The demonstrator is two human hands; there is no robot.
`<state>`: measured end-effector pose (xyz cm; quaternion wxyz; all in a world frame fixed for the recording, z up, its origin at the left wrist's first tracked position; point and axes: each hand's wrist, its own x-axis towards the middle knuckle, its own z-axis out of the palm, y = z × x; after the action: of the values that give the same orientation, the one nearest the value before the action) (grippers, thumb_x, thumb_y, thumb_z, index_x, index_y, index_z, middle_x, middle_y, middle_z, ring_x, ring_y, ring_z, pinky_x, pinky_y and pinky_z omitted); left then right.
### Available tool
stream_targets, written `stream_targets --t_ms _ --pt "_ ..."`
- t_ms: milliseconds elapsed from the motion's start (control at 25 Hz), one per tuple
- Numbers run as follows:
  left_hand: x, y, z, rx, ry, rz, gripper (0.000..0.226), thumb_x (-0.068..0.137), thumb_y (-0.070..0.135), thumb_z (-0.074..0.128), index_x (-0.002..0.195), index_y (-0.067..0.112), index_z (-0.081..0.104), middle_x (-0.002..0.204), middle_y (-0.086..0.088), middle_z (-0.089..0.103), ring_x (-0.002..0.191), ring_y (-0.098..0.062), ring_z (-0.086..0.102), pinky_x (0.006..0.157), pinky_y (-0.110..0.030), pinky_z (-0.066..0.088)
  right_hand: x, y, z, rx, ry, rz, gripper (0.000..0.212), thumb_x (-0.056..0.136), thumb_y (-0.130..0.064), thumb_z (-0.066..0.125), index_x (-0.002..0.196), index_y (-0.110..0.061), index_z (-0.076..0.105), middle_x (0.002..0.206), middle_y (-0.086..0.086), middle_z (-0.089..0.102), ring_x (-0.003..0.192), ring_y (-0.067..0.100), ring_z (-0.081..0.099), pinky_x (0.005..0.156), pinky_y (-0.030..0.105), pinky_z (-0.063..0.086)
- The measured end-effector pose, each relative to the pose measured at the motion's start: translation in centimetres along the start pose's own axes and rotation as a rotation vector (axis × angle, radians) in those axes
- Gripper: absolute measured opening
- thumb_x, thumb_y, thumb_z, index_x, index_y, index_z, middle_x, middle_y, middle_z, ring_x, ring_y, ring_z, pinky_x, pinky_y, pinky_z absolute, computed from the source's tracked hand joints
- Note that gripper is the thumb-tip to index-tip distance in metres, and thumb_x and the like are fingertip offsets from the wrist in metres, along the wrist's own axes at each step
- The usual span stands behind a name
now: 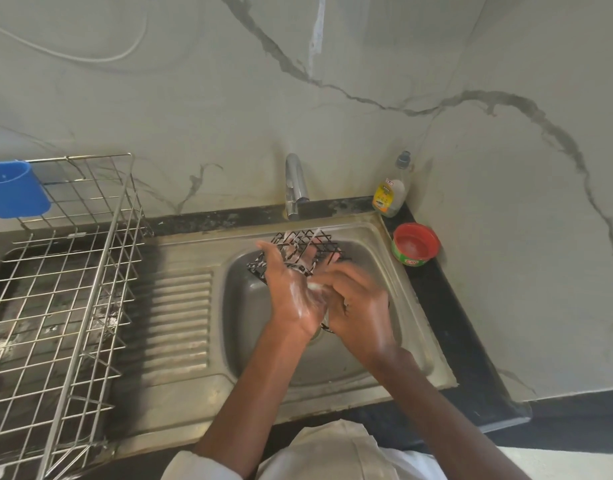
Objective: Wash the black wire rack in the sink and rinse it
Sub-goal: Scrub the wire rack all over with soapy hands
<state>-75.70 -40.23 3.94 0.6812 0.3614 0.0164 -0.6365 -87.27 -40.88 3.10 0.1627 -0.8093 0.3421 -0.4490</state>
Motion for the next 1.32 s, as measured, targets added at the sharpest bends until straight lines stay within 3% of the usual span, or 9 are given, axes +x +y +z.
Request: stream_targets --t_ms 120,280,480,600,720,920,1080,1240,1320 --pt "-0.4 -0.2 0.1 0.034 -0.061 0.004 0.104 0.087 0.093 0.036 0.138 0.006 0.059 0.112 -0.018 0.070 0.103 -0.033 0.071 0.090 -0.045 0.060 3.5 0.5 -0.7 -0.034 0.134 0.233 0.028 0.084 0.012 0.070 0.092 -0.013 0.080 0.095 -0.004 0.073 0.086 0.009 0.068 0.070 0.029 0.057" --pt "-0.1 -0.4 -0.3 0.004 -0.067 -0.027 0.103 0.086 0.094 0.041 0.133 0.004 0.061 0.103 -0.012 0.071 0.101 -0.030 0.073 0.087 -0.042 0.064 2.2 -0.7 -0.7 -0.121 -0.021 0.039 0.031 0.083 0.010 0.067 0.095 -0.015 0.080 0.098 -0.004 0.073 0.092 0.016 0.067 0.069 0.031 0.058" --pt "0.0 -0.8 0.1 -0.001 -0.084 -0.039 0.088 0.093 0.089 0.035 0.116 0.010 0.065 0.110 -0.018 0.074 0.105 -0.035 0.073 0.083 -0.045 0.063 4.5 0.9 -1.3 -0.182 0.071 0.253 0.021 0.089 -0.001 0.070 0.094 -0.019 0.080 0.097 -0.007 0.074 0.093 0.021 0.065 0.070 0.040 0.057" --pt "0.3 -0.7 -0.4 -0.084 -0.078 -0.057 0.091 0.094 0.087 0.038 0.125 0.006 0.065 0.113 -0.015 0.068 0.101 -0.031 0.070 0.081 -0.042 0.063 2.8 0.4 -1.5 -0.161 -0.035 0.087 0.029 0.083 0.007 0.071 0.094 -0.018 0.080 0.095 -0.007 0.075 0.091 0.019 0.066 0.068 0.036 0.056" --pt "0.2 -1.0 -0.2 -0.076 -0.091 -0.049 0.098 0.096 0.085 0.036 0.142 0.002 0.060 0.137 -0.020 0.066 0.118 -0.037 0.070 0.091 -0.048 0.062 4.1 1.2 -1.8 -0.189 0.119 0.319 0.020 0.085 0.004 0.071 0.089 -0.015 0.077 0.090 -0.004 0.074 0.087 0.022 0.067 0.064 0.038 0.055" --pt "0.4 -0.4 -0.9 -0.116 -0.115 -0.008 0.087 0.105 0.074 0.029 0.097 0.008 0.085 0.111 -0.015 0.077 0.102 -0.034 0.074 0.090 -0.047 0.060 0.7 -1.0 -1.9 -0.278 -0.033 0.160 0.027 0.081 0.004 0.071 0.092 -0.020 0.076 0.096 -0.006 0.071 0.087 0.022 0.065 0.055 0.033 0.052" --pt "0.7 -0.4 -1.3 -0.203 -0.153 0.020 0.079 0.104 0.073 0.035 0.105 0.009 0.082 0.122 -0.016 0.073 0.109 -0.037 0.070 0.099 -0.052 0.052 2.6 0.5 -1.8 -0.233 0.062 0.353 0.016 0.087 -0.006 0.073 0.090 -0.022 0.077 0.094 -0.008 0.072 0.084 0.021 0.064 0.060 0.036 0.052" --pt "0.2 -0.1 -0.2 -0.177 -0.138 -0.010 0.075 0.103 0.075 0.035 0.126 0.012 0.068 0.134 -0.014 0.067 0.113 -0.036 0.068 0.083 -0.051 0.064 4.0 0.9 -1.4 -0.212 0.111 0.326 0.024 0.085 0.005 0.068 0.090 -0.017 0.078 0.093 -0.005 0.073 0.089 0.019 0.066 0.066 0.037 0.054" --pt "0.1 0.1 -0.2 -0.187 -0.114 -0.018 0.077 0.103 0.075 0.035 0.130 0.009 0.065 0.127 -0.015 0.069 0.113 -0.036 0.067 0.095 -0.052 0.060 3.1 0.1 -1.1 -0.138 0.049 0.200 0.029 0.081 0.012 0.061 0.089 -0.012 0.076 0.091 -0.001 0.072 0.086 0.021 0.067 0.063 0.039 0.056"
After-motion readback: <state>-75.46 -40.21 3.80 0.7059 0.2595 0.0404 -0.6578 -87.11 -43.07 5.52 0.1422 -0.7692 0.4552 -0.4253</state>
